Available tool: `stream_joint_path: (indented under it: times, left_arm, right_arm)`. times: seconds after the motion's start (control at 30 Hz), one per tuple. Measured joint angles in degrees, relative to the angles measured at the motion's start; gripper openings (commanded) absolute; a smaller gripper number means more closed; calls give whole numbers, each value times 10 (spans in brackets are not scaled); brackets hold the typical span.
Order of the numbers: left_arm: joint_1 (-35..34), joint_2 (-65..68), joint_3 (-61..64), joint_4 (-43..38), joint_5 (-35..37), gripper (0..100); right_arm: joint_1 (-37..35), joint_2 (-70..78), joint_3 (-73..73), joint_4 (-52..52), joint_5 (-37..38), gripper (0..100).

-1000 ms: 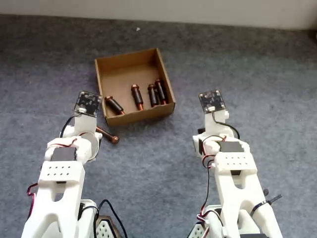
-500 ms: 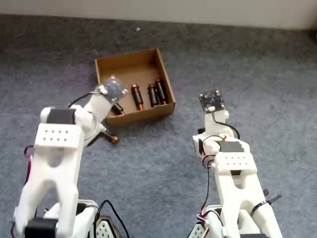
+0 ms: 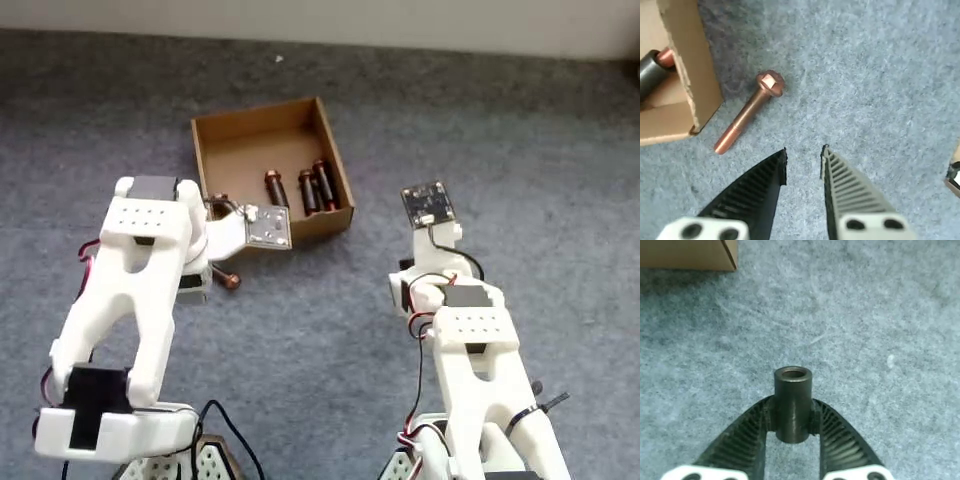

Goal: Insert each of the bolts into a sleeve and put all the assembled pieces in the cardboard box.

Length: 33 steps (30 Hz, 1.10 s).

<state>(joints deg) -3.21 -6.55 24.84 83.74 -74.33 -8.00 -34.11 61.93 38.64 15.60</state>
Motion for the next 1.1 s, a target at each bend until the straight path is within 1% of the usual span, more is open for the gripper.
stream_joint_path:
  times: [0.1,0.23,0.7,0.73,0.9,1.1]
  left_arm:
    - [6,33,-3,-3,-2,140]
    - [21,84,-18,-31,-2,140]
    - [33,255,-146,-52,-3,139]
    - [33,269,-156,-52,-3,133]
    - [32,330,-205,-52,-4,24]
    - [34,341,-220,-52,-4,21]
  right_arm:
    - [0,0,0,0,0,4]
    - [4,0,0,0,0,4]
    - [10,0,0,0,0,4]
    - [10,0,0,0,0,4]
    - [10,0,0,0,0,4]
    - [10,0,0,0,0,4]
